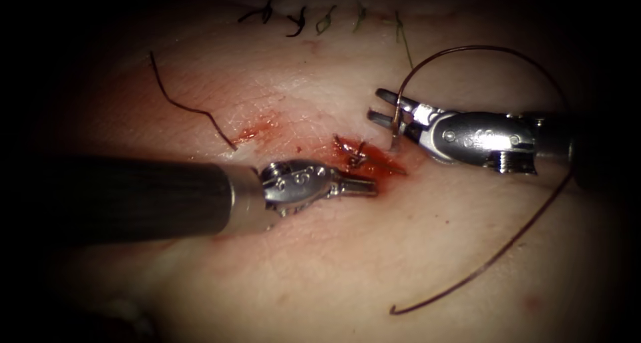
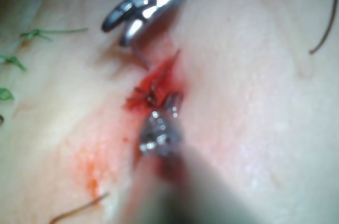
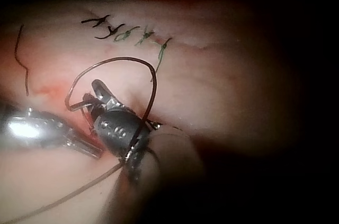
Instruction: Wound Closure
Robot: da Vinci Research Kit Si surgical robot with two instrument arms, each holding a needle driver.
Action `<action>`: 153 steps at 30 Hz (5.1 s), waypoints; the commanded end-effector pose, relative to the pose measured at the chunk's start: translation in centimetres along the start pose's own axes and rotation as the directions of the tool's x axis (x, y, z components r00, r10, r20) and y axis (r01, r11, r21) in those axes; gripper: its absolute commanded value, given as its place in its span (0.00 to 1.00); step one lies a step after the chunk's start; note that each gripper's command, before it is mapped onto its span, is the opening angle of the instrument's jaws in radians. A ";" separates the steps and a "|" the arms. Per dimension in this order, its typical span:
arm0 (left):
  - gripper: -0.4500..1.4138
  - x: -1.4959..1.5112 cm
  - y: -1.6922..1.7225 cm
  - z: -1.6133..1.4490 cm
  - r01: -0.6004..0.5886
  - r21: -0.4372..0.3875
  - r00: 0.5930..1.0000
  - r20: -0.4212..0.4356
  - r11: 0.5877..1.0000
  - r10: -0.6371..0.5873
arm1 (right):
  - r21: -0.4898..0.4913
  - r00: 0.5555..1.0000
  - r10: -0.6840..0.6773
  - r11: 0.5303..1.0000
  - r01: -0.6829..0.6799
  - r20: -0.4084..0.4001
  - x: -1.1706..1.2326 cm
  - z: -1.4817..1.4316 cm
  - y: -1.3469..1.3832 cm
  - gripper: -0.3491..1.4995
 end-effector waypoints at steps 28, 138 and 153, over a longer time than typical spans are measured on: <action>0.26 -0.25 -0.05 0.14 0.011 0.001 1.000 0.018 1.000 -0.012 | -0.170 0.977 0.182 0.965 -0.200 -0.114 0.08 0.04 0.07 0.00; 0.26 -0.25 -0.08 0.15 0.010 0.000 1.000 0.019 1.000 -0.010 | 0.007 -0.064 0.879 -0.076 -0.997 0.472 -0.62 0.38 -0.69 0.00; 0.25 -0.25 -0.08 0.15 0.011 0.001 1.000 0.019 1.000 -0.011 | 0.021 -0.060 0.861 -0.082 -0.996 0.505 -0.45 0.09 -0.97 0.00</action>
